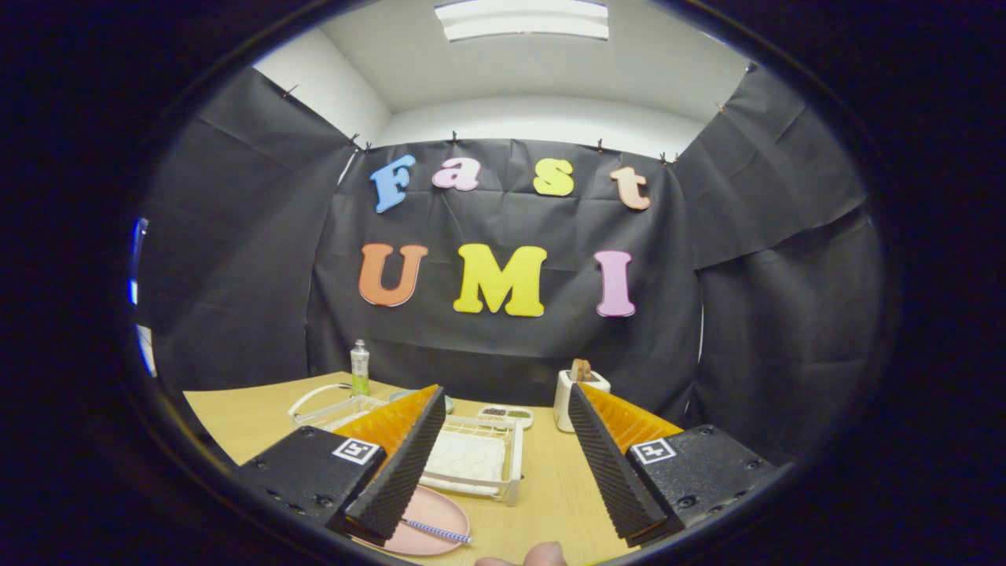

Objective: Take the plate from the dish rack, then take the spoon from the basket and place it into the plate.

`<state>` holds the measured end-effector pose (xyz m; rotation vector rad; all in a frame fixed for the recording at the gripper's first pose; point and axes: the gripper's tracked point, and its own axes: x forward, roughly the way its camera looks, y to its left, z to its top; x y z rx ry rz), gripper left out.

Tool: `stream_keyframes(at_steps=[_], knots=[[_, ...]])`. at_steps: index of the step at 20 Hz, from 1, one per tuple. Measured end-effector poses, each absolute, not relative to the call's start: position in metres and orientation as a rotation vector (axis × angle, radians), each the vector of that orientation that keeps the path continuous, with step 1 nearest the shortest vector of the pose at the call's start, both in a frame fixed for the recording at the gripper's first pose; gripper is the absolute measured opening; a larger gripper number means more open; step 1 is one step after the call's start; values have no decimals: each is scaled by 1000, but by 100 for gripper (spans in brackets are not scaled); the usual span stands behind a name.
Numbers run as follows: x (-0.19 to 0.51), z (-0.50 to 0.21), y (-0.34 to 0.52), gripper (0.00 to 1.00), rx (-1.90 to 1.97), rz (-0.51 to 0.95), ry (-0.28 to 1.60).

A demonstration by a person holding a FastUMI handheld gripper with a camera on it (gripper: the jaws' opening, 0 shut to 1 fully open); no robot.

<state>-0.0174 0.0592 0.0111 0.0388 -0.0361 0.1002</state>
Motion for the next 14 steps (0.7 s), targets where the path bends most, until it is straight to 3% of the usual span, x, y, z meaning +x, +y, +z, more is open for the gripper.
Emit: stream_keyframes(at_steps=[14], knots=[[-19, -3, 72, 100, 107, 94, -13]])
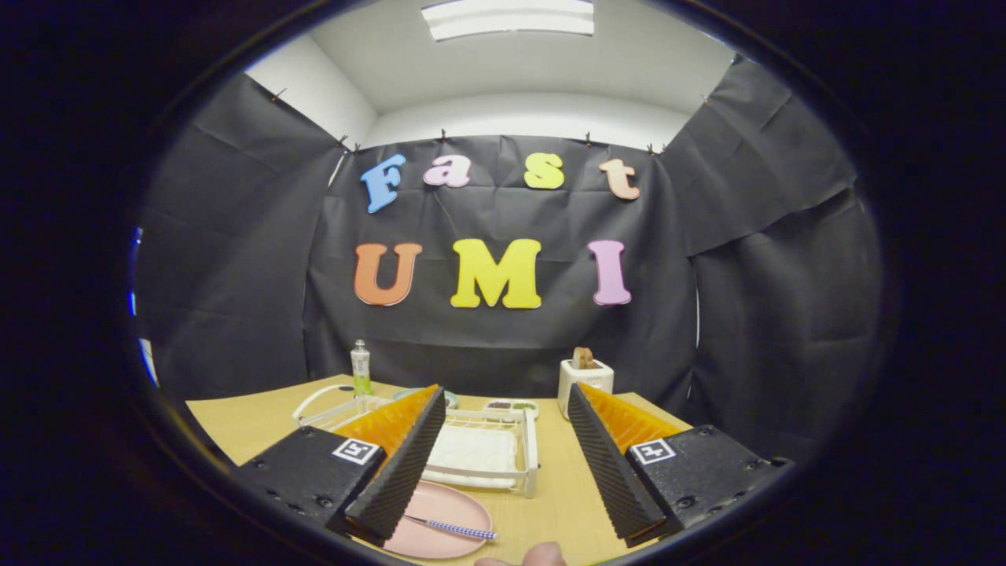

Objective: Take the plate from the dish rack, then take the spoon from the basket and place it into the plate.

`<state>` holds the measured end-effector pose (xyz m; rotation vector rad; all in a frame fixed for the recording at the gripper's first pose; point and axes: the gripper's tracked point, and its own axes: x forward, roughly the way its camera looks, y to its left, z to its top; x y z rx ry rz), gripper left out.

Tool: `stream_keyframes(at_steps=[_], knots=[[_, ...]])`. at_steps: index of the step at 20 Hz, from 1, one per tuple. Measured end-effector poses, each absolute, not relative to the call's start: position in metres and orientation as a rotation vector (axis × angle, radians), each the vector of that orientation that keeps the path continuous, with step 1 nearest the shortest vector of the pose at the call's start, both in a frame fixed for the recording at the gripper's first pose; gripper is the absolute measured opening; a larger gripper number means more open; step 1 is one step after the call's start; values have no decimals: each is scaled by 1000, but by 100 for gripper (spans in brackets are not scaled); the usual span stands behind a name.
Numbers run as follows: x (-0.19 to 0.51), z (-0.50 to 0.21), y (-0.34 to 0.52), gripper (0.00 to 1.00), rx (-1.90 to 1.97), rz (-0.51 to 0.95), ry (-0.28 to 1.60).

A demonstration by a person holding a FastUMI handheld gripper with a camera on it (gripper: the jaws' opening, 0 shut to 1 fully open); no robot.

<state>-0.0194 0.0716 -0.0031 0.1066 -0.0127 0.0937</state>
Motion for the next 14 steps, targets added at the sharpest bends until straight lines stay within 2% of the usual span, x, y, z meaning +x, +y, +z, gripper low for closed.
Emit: stream_keyframes(at_steps=[14], knots=[[-11, -8, 60, 100, 105, 66, 2]])
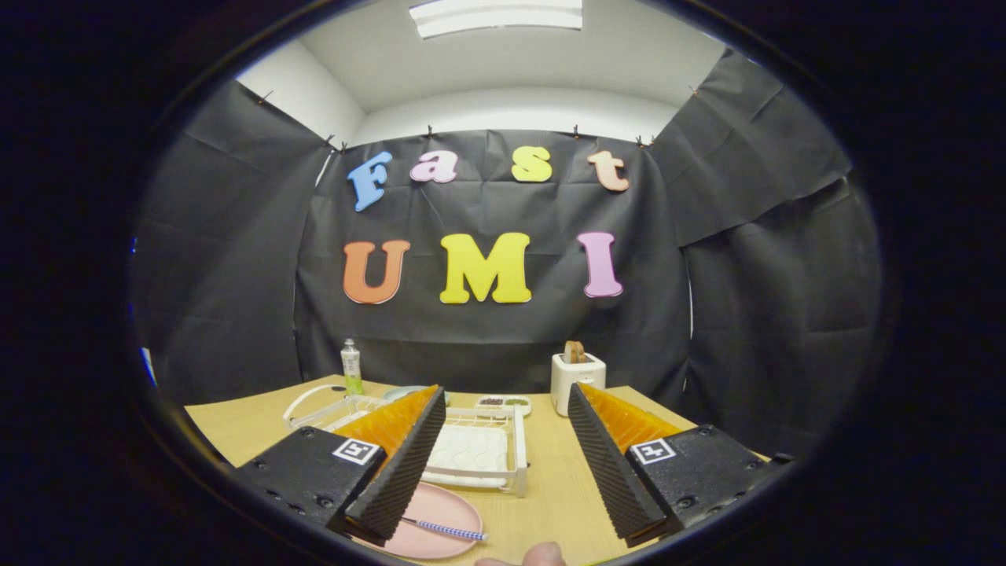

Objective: Take the plate from the dish rack, then take the spoon from the basket and place it into the plate.

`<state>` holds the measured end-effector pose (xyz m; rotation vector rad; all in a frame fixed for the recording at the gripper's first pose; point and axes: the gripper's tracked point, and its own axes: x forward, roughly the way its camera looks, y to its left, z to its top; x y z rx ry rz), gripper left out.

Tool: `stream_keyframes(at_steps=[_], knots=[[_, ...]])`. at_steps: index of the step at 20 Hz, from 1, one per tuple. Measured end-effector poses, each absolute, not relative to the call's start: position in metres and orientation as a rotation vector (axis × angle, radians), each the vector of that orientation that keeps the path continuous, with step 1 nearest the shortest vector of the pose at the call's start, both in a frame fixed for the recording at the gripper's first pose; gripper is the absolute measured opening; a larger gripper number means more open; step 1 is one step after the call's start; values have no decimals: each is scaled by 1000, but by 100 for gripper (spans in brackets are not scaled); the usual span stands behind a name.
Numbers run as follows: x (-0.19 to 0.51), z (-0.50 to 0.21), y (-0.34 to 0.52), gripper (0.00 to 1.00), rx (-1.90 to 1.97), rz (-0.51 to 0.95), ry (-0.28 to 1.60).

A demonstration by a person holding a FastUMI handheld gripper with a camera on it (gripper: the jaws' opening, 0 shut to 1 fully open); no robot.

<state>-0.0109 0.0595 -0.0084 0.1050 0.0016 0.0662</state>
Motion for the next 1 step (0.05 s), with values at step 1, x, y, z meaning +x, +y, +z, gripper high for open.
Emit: stream_keyframes(at_steps=[1], knots=[[-11, -9, 60, 100, 99, 66, 3]])
